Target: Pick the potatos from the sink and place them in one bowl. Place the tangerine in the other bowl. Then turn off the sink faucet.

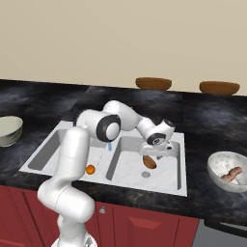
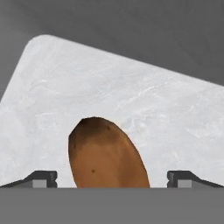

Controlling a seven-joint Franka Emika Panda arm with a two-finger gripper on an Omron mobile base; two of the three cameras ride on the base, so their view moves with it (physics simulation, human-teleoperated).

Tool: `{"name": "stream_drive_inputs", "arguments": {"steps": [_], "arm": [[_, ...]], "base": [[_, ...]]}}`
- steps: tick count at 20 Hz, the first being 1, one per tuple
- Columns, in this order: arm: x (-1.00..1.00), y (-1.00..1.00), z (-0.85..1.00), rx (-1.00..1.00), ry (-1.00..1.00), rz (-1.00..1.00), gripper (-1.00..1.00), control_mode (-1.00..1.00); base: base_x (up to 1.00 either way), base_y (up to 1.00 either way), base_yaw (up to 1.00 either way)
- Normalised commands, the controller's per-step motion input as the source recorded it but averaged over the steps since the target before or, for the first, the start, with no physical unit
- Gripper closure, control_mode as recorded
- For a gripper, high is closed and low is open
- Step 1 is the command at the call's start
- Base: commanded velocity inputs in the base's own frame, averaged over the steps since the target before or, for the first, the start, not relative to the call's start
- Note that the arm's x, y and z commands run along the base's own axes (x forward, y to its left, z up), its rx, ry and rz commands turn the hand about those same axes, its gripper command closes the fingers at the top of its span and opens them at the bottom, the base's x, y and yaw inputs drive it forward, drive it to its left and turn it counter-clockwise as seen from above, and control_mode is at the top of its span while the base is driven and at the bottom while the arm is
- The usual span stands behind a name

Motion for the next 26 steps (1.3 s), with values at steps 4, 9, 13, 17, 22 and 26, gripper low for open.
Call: {"name": "stream_drive_inputs", "arguments": {"steps": [4,9,13,17,22,26], "arm": [[0.03,0.00,-0.23,0.00,0.00,0.00,-1.00,-1.00],[0.00,0.00,-0.21,0.00,0.00,0.00,-1.00,-1.00],[0.00,0.00,-0.23,0.00,0.00,0.00,-1.00,-1.00],[-0.01,0.00,-0.30,0.00,0.01,0.00,-1.00,-1.00],[-0.10,0.00,-0.40,0.00,0.04,0.00,-1.00,-1.00],[-0.20,0.00,-0.49,-0.01,0.06,0.00,-1.00,-1.00]], "base": [[0.00,0.00,0.00],[0.00,0.00,0.00],[0.00,0.00,0.00],[0.00,0.00,0.00],[0.00,0.00,0.00],[0.00,0.00,0.00]]}}
